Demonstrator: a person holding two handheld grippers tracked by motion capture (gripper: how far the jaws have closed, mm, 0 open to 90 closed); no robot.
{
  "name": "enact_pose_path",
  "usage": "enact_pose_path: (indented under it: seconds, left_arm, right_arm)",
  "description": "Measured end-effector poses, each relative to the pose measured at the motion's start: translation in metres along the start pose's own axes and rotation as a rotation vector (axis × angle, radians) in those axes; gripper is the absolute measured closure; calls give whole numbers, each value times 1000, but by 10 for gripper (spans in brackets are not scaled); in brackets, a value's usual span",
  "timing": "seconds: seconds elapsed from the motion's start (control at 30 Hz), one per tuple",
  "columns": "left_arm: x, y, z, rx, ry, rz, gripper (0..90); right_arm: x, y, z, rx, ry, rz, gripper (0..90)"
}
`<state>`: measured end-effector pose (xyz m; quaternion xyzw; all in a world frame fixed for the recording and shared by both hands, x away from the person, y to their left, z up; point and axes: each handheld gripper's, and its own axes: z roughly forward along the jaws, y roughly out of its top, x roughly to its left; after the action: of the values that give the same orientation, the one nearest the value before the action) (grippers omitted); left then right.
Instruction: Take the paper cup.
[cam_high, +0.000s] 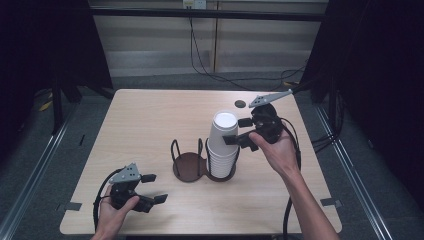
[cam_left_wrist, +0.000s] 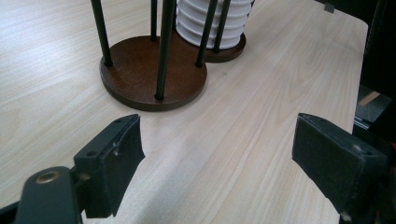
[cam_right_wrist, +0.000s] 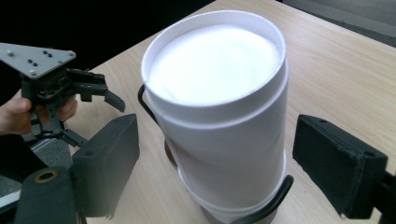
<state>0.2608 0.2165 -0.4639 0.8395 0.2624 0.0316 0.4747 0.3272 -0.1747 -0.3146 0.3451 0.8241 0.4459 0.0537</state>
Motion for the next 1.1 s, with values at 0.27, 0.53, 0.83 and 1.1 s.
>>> enact_pose_path:
  seconds: [0.27,0.53,0.83,1.1]
  left_arm:
    - [1,0,1,11,1,1,161]
    - [0,-1,3,15,2,-12,162]
    - [0,-1,3,18,-5,-12,163]
    - [-1,-1,5,27,-15,-10,164]
  right_arm:
    - [-1,12,7,8,9,-11,158]
    - [0,17,16,33,1,-24,151]
    - [0,23,21,51,-5,-58,182]
    - [-2,23,22,52,-1,-55,192]
